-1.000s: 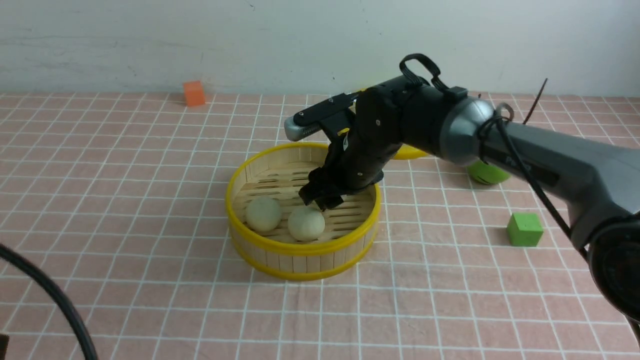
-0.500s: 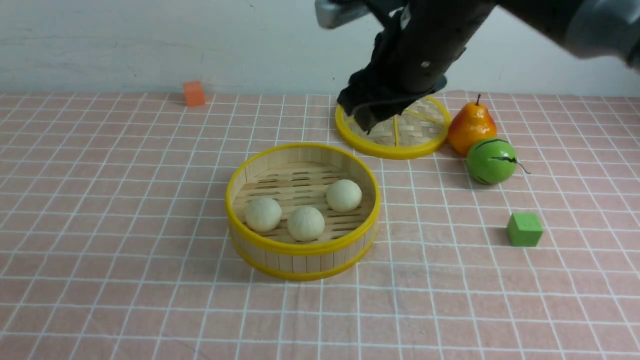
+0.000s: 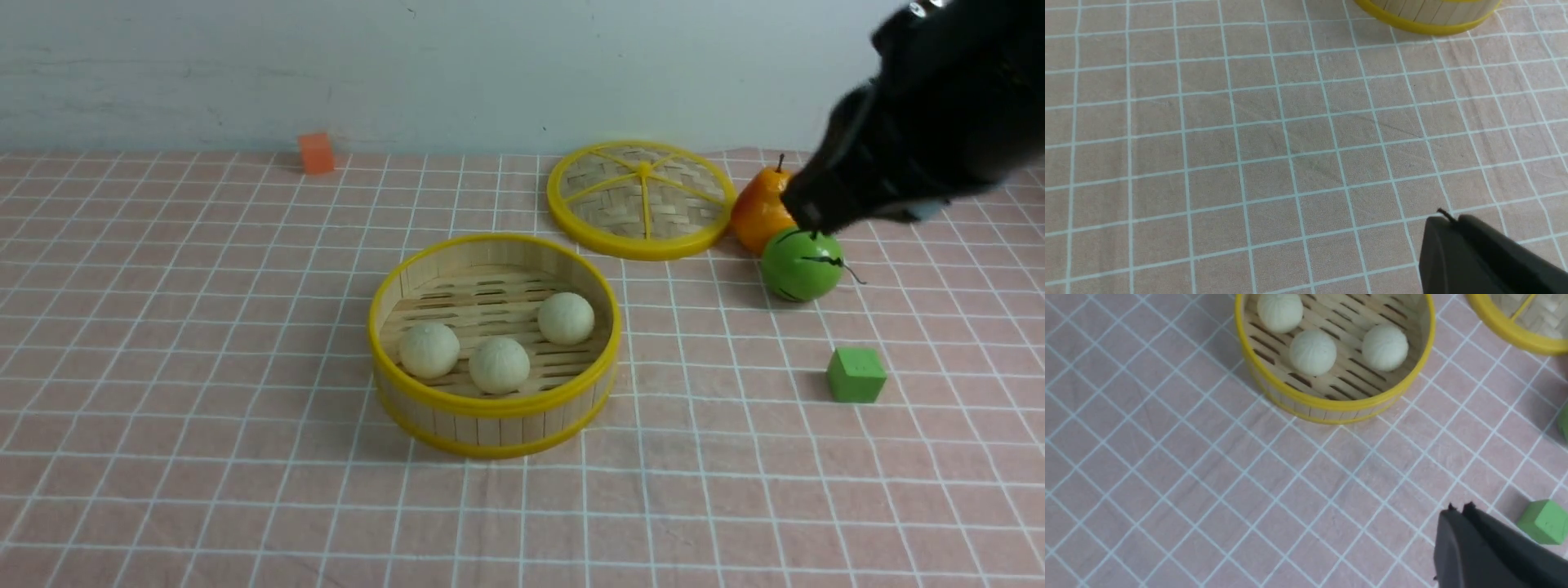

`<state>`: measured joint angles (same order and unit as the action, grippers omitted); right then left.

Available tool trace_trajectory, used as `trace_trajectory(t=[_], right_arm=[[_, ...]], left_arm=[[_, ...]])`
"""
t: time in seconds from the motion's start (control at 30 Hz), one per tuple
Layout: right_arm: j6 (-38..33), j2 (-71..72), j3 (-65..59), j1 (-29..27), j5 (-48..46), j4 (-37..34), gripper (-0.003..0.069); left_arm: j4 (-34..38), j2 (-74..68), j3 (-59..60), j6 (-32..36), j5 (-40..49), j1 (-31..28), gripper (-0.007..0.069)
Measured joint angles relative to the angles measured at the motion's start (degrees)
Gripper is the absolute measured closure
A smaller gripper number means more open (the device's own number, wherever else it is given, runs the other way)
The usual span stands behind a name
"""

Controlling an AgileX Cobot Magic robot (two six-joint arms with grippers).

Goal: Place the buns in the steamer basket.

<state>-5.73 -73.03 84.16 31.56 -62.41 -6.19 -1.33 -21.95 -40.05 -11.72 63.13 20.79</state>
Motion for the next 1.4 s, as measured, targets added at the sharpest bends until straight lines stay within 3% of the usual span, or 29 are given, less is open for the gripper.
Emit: trace_trajectory(t=[0.27, 0.47, 0.87, 1.1, 1.23, 1.4], right_arm=[[-0.01, 16.55, -22.70, 0.00, 19.09, -5.55, 0.0675], [-0.01, 22.49, -31.21, 0.00, 17.91, -5.89, 0.0671], [-0.01, 26.33, -32.85, 0.07, 16.48, -5.26, 0.0680], [2.18, 34.77, -43.42, 2.52, 32.25, 1.94, 0.0680], [8.67, 44.58, -55.10, -2.59, 41.90, 4.92, 0.0680], [12.77, 58.81, -69.43, -17.13, 45.60, 8.23, 0.0680]], left_arm=[[0.00, 0.00, 0.00, 0.00, 0.00, 0.00, 0.0599], [0.00, 0.00, 0.00, 0.00, 0.00, 0.00, 0.0591], [0.00, 0.00, 0.00, 0.00, 0.00, 0.00, 0.0586], [0.00, 0.00, 0.07, 0.00, 0.00, 0.00, 0.0586], [0.00, 0.00, 0.07, 0.00, 0.00, 0.00, 0.0586], [0.00, 0.00, 0.07, 0.00, 0.00, 0.00, 0.0583]])
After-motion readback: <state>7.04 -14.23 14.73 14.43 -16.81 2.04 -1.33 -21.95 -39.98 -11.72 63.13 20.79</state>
